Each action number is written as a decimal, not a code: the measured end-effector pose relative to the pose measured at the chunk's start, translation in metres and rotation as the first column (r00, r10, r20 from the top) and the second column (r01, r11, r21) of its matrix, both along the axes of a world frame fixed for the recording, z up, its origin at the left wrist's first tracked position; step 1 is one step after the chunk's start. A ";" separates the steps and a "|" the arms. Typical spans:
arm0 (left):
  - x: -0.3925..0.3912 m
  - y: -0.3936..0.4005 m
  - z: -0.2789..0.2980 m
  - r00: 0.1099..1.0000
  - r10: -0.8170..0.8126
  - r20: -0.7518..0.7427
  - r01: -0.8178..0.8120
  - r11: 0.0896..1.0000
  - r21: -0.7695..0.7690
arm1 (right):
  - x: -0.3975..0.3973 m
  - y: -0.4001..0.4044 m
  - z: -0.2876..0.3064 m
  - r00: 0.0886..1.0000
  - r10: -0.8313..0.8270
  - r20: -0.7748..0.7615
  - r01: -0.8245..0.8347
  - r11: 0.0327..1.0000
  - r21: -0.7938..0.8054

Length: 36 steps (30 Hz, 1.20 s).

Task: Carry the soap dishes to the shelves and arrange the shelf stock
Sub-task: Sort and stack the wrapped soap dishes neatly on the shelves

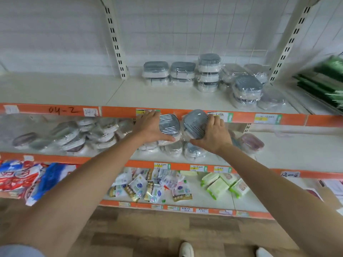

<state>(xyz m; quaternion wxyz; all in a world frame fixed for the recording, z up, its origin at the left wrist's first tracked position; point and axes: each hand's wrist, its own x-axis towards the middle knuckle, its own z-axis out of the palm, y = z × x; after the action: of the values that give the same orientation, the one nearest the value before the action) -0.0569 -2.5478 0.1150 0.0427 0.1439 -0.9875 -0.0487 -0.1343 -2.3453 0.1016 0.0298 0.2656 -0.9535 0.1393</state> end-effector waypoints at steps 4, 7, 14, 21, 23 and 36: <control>0.021 0.008 -0.018 0.997 -0.012 0.072 0.014 1.000 -0.025 | 0.024 0.013 -0.016 0.998 -0.011 0.056 0.008 0.999 0.052; 0.027 0.011 -0.031 0.991 -0.003 0.136 0.005 1.000 -0.015 | 0.036 0.018 -0.032 0.994 0.007 0.114 -0.017 0.996 0.083; 0.011 0.007 -0.086 0.959 0.083 0.270 -0.089 0.996 0.009 | 0.018 0.004 -0.089 0.972 -0.010 0.235 -0.019 0.992 0.122; -0.032 -0.001 -0.169 0.956 0.159 0.246 -0.173 0.984 0.037 | -0.023 -0.005 -0.166 0.964 -0.069 0.258 0.044 0.994 0.103; -0.051 -0.006 -0.179 0.961 0.187 0.205 -0.198 0.980 0.035 | -0.043 -0.010 -0.177 0.969 -0.076 0.236 0.063 0.996 0.063; -0.173 -0.035 -0.243 0.985 0.164 0.050 -0.164 0.986 0.002 | -0.151 -0.041 -0.238 0.995 -0.066 0.082 0.057 0.992 0.109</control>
<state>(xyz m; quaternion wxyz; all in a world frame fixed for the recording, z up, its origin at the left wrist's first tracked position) -0.2298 -2.5823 -0.1277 0.0216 0.2261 -0.9729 -0.0446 -0.2855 -2.3858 -0.1364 -0.0207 0.2313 -0.9677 0.0987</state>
